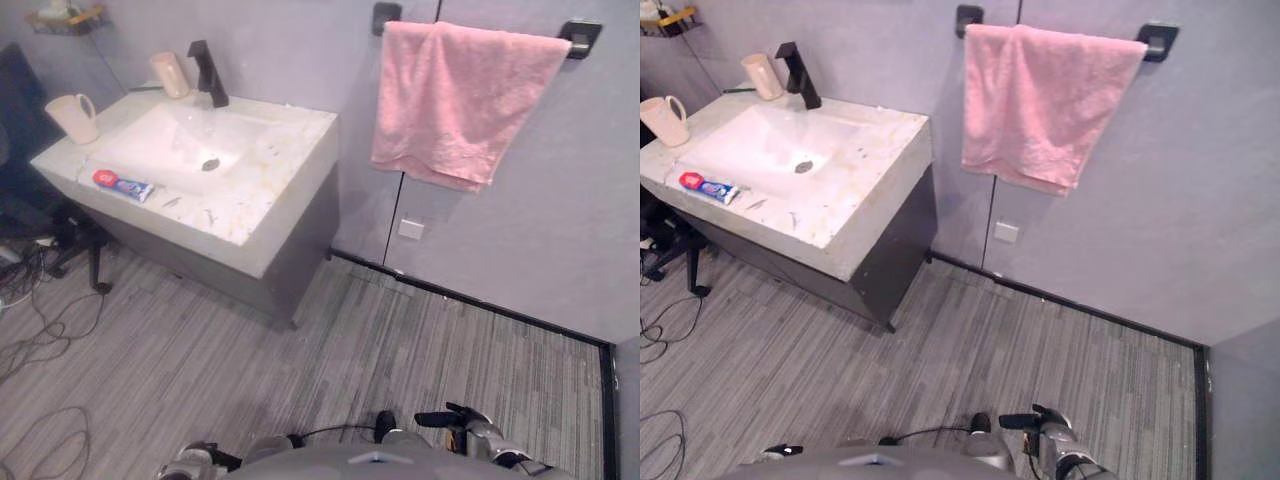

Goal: Organize the bathroom.

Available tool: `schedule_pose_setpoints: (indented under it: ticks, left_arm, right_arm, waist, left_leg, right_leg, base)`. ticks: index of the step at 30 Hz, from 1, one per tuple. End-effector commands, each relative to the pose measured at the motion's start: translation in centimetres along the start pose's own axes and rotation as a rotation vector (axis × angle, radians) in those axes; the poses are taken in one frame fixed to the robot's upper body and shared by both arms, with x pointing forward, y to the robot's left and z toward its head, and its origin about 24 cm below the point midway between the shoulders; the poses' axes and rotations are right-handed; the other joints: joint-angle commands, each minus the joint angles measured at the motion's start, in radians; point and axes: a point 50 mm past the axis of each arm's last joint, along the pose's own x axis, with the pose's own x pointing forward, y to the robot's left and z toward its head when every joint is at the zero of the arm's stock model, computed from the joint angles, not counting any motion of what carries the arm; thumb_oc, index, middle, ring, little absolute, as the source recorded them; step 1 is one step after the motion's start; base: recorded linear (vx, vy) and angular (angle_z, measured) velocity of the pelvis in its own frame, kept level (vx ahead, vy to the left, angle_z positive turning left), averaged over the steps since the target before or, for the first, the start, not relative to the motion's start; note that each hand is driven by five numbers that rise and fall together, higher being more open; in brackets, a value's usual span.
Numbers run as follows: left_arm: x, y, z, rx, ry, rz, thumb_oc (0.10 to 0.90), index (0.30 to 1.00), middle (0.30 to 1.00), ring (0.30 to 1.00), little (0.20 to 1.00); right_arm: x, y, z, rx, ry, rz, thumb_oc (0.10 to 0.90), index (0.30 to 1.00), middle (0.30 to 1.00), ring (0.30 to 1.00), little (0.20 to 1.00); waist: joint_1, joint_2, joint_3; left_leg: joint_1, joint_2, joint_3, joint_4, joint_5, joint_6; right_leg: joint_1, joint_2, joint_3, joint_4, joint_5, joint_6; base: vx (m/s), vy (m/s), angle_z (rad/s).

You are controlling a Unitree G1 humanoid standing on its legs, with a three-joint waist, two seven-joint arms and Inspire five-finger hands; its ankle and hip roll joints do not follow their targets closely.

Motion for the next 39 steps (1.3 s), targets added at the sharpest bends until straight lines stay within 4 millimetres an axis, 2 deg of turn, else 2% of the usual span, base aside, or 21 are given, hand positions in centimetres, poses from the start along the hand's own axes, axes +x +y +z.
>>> schedule_pose_setpoints:
  ticks: [1, 3, 4, 5, 6, 8, 9, 11, 12, 16, 17, 18, 20, 22, 24, 27, 32, 34, 36, 37, 39]
  left_arm:
    - [-0.1, 0.7, 3.9, -0.026, -0.139, 0.020, 0.800, 0.900, 0.900, 0.900, 0.900]
    - [-0.2, 0.5, 4.2, -0.031, -0.148, 0.013, 0.800, 0.900, 0.900, 0.900, 0.900]
    - [-0.2, 0.4, 4.5, -0.036, -0.155, 0.012, 0.800, 0.900, 0.900, 0.900, 0.900]
    - [-0.2, 0.4, 4.5, -0.038, -0.154, 0.012, 0.800, 0.900, 0.900, 0.900, 0.900]
    - [-0.2, 0.5, 4.6, -0.031, -0.152, 0.018, 0.800, 0.900, 0.900, 0.900, 0.900]
    - [-0.2, 0.7, 4.7, -0.026, -0.147, 0.034, 0.800, 0.900, 0.900, 0.900, 0.900]
    - [-0.2, 0.8, 4.7, -0.027, -0.145, 0.040, 0.800, 0.900, 0.900, 0.900, 0.900]
    - [-0.2, 0.9, 4.7, -0.070, -0.132, 0.046, 0.800, 0.900, 0.900, 0.900, 0.900]
    - [-0.2, 0.9, 4.7, -0.074, -0.132, 0.048, 0.800, 0.900, 0.900, 0.900, 0.900]
    - [-0.3, 0.6, 4.9, -0.172, -0.107, 0.057, 0.800, 0.900, 0.900, 0.900, 0.900]
    - [-0.3, 0.5, 5.4, -0.132, -0.126, 0.054, 0.800, 0.900, 0.900, 0.900, 0.900]
    - [-0.4, 0.4, 5.7, -0.103, -0.142, 0.050, 0.800, 0.900, 0.900, 0.900, 0.900]
    - [-0.5, 0.1, 6.1, -0.080, -0.161, 0.046, 0.800, 0.900, 0.900, 0.900, 0.900]
    - [-0.5, 0.0, 6.4, -0.069, -0.172, 0.048, 0.800, 0.900, 0.900, 0.900, 0.900]
    - [-0.7, -0.1, 7.0, -0.067, -0.193, 0.059, 0.800, 0.900, 0.900, 0.900, 0.900]
    - [-0.8, 0.0, 7.9, -0.049, -0.225, 0.065, 0.800, 0.900, 0.900, 0.900, 0.900]
    - [-1.3, -0.6, 9.8, 0.032, -0.312, 0.069, 0.800, 0.900, 0.900, 0.900, 0.900]
    - [-1.6, -1.4, 10.6, 0.053, -0.338, 0.042, 0.800, 0.900, 0.900, 0.900, 0.900]
    - [-1.8, -1.7, 11.1, 0.069, -0.349, 0.034, 0.800, 0.900, 0.900, 0.900, 0.900]
    - [-2.0, -2.0, 11.4, 0.063, -0.344, 0.024, 0.800, 0.900, 0.900, 0.900, 0.900]
    - [-2.0, -2.0, 11.7, 0.081, -0.347, 0.026, 0.800, 0.900, 0.900, 0.900, 0.900]
  right_arm:
    - [0.2, -0.6, 1.4, -0.002, -0.003, -0.038, 0.800, 0.900, 0.900, 0.900, 0.900]
    - [0.2, -0.9, 1.2, -0.019, 0.005, -0.048, 0.800, 0.900, 0.900, 0.900, 0.900]
    - [0.2, -1.2, 0.8, -0.011, 0.017, -0.054, 0.800, 0.900, 0.900, 0.900, 0.900]
    - [0.2, -1.2, 0.8, -0.009, 0.018, -0.056, 0.800, 0.900, 0.900, 0.900, 0.900]
    - [0.2, -1.3, 0.8, 0.004, 0.028, -0.060, 0.800, 0.900, 0.900, 0.900, 0.900]
    - [0.2, -1.2, 0.9, -0.001, 0.038, -0.057, 0.800, 0.900, 0.900, 0.900, 0.900]
    - [0.2, -1.0, 0.9, -0.014, 0.042, -0.050, 0.800, 0.900, 0.900, 0.900, 0.900]
    - [0.2, -1.0, 0.6, -0.045, 0.063, -0.031, 0.800, 0.900, 0.900, 0.900, 0.900]
    - [0.2, -1.0, 0.6, -0.049, 0.065, -0.031, 0.800, 0.900, 0.900, 0.900, 0.900]
    - [0.2, -1.6, 0.1, -0.019, 0.107, -0.050, 0.800, 0.900, 0.900, 0.900, 0.900]
    - [0.2, -1.9, -0.5, 0.022, 0.131, -0.053, 0.800, 0.900, 0.900, 0.900, 0.900]
    - [0.2, -2.0, -0.8, 0.042, 0.143, -0.055, 0.800, 0.900, 0.900, 0.900, 0.900]
    - [0.1, -1.7, -1.4, 0.066, 0.160, -0.051, 0.800, 0.900, 0.900, 0.900, 0.900]
    - [0.1, -1.4, -1.9, 0.066, 0.173, -0.047, 0.800, 0.900, 0.900, 0.900, 0.900]
    - [-0.1, -0.9, -2.6, 0.046, 0.202, -0.033, 0.800, 0.900, 0.900, 0.900, 0.900]
    - [-0.3, -0.7, -4.0, -0.003, 0.259, -0.020, 0.800, 0.900, 0.900, 0.900, 0.900]
    - [-0.7, -1.2, -5.9, 0.011, 0.391, -0.012, 0.800, 0.900, 0.900, 0.900, 0.900]
    - [-1.0, -1.5, -7.0, 0.035, 0.441, 0.000, 0.800, 0.900, 0.900, 0.900, 0.900]
    - [-1.1, -1.4, -7.3, 0.048, 0.461, 0.037, 0.800, 0.900, 0.900, 0.900, 0.900]
    - [-1.2, -1.0, -7.6, 0.031, 0.475, 0.091, 0.800, 0.900, 0.900, 0.900, 0.900]
    - [-1.2, -0.8, -7.8, 0.040, 0.475, 0.107, 0.800, 0.900, 0.900, 0.900, 0.900]
  waist:
    - [-0.017, -0.007, -0.023]
    - [-0.022, -0.006, -0.027]
    - [-0.032, 0.005, -0.030]
    - [-0.033, 0.008, -0.029]
    - [-0.036, 0.011, -0.028]
    - [-0.034, 0.010, -0.026]
    - [-0.033, 0.002, -0.027]
    - [-0.022, -0.002, -0.018]
    - [-0.022, -0.002, -0.018]
    - [-0.043, 0.019, -0.020]
    - [-0.068, 0.034, -0.015]
    - [-0.083, 0.039, -0.010]
    - [-0.103, 0.036, -0.004]
    - [-0.124, 0.027, 0.000]
    - [-0.157, 0.007, 0.003]
    - [-0.186, -0.021, -0.002]
    - [-0.218, -0.031, -0.015]
    - [-0.235, -0.026, -0.029]
    - [-0.237, -0.029, -0.033]
    - [-0.234, -0.048, -0.036]
    - [-0.230, -0.072, -0.036]
  left_leg:
    - [0.113, 0.079, 0.022, 0.016, 0.024, -0.050]
    - [0.127, 0.076, 0.043, -0.007, 0.040, -0.049]
    - [0.148, 0.063, 0.073, -0.046, -0.008, -0.045]
    - [0.154, 0.061, 0.077, -0.051, -0.017, -0.042]
    - [0.164, 0.032, 0.081, -0.100, -0.048, -0.022]
    - [0.164, 0.005, 0.067, -0.126, -0.055, -0.006]
    - [0.150, -0.008, 0.071, -0.133, -0.037, 0.004]
    - [0.126, -0.075, 0.003, -0.151, -0.040, 0.032]
    - [0.125, -0.078, -0.001, -0.153, -0.039, 0.034]
    - [0.095, -0.110, -0.058, -0.174, -0.024, 0.058]
    - [0.085, -0.116, -0.103, -0.172, -0.016, 0.071]
    - [0.086, -0.122, -0.128, -0.175, -0.014, 0.079]
    - [0.095, -0.138, -0.162, -0.179, -0.020, 0.092]
    - [0.106, -0.154, -0.179, -0.176, -0.031, 0.100]
    - [0.126, -0.183, -0.185, -0.173, -0.051, 0.107]
    - [0.149, -0.224, -0.205, -0.168, -0.076, 0.108]
    - [0.182, -0.255, -0.208, -0.127, -0.111, 0.109]
    - [0.163, -0.246, -0.175, -0.012, -0.077, 0.063]
    - [0.125, -0.235, -0.156, 0.073, -0.054, 0.042]
    - [0.044, -0.194, -0.128, 0.194, -0.008, 0.012]
    - [-0.017, -0.123, -0.099, 0.264, -0.008, 0.003]
  right_leg:
    - [-0.025, 0.030, 0.029, -0.009, -0.045, 0.041]
    - [-0.039, 0.013, 0.010, -0.007, -0.026, 0.043]
    - [-0.052, -0.011, 0.002, 0.012, -0.022, 0.073]
    - [-0.053, -0.015, 0.001, 0.017, -0.022, 0.080]
    - [-0.078, -0.050, 0.005, 0.043, -0.002, 0.115]
    - [-0.090, -0.073, 0.016, 0.050, 0.020, 0.143]
    - [-0.105, -0.085, 0.016, 0.051, 0.039, 0.140]
    - [-0.139, -0.134, 0.070, 0.073, 0.092, 0.147]
    - [-0.141, -0.136, 0.074, 0.078, 0.092, 0.146]
    - [-0.193, -0.106, 0.176, 0.201, 0.068, 0.111]
    - [-0.235, -0.041, 0.245, 0.329, 0.044, 0.084]
    - [-0.255, 0.008, 0.275, 0.383, 0.027, 0.073]
    - [-0.279, 0.059, 0.297, 0.423, 0.012, 0.068]
    - [-0.294, 0.101, 0.318, 0.403, 0.004, 0.074]
    - [-0.299, 0.150, 0.321, 0.312, -0.004, 0.083]
    - [-0.325, 0.194, 0.303, 0.234, 0.034, 0.093]
    - [-0.292, 0.219, 0.317, 0.208, 0.039, 0.073]
    - [-0.235, 0.220, 0.333, 0.165, 0.039, 0.053]
    - [-0.215, 0.210, 0.335, 0.155, 0.037, 0.045]
    - [-0.177, 0.182, 0.347, 0.137, 0.036, 0.041]
    - [-0.146, 0.155, 0.362, 0.126, 0.032, 0.038]
  base:
    - [-0.17, 0.390, 0.60]
    - [-0.12, 0.337, 0.50]
    - [-0.02, 0.297, 0.55]
    - [-0.06, 0.602, 0.78]
    - [-0.05, 0.459, 0.63]
    - [-0.07, 0.423, 0.52]
    - [-0.07, 0.459, 0.59]
    - [-0.03, 0.560, 0.71]
    - [0.00, 0.538, 0.83]
    - [0.03, 0.316, 0.85]
    - [0.12, 0.396, 0.91]
    - [0.16, 0.382, 1.11]
    - [0.18, 0.223, 1.40]
    - [0.19, 0.155, 1.02]
    - [0.24, 0.131, 0.74]
    - [0.24, 0.096, 0.63]
    - [0.24, 0.036, 0.75]
    - [0.14, 0.053, 0.90]
    - [0.11, 0.046, 0.74]
    - [0.10, 0.055, 0.50]
    - [0.09, 0.084, 0.15]
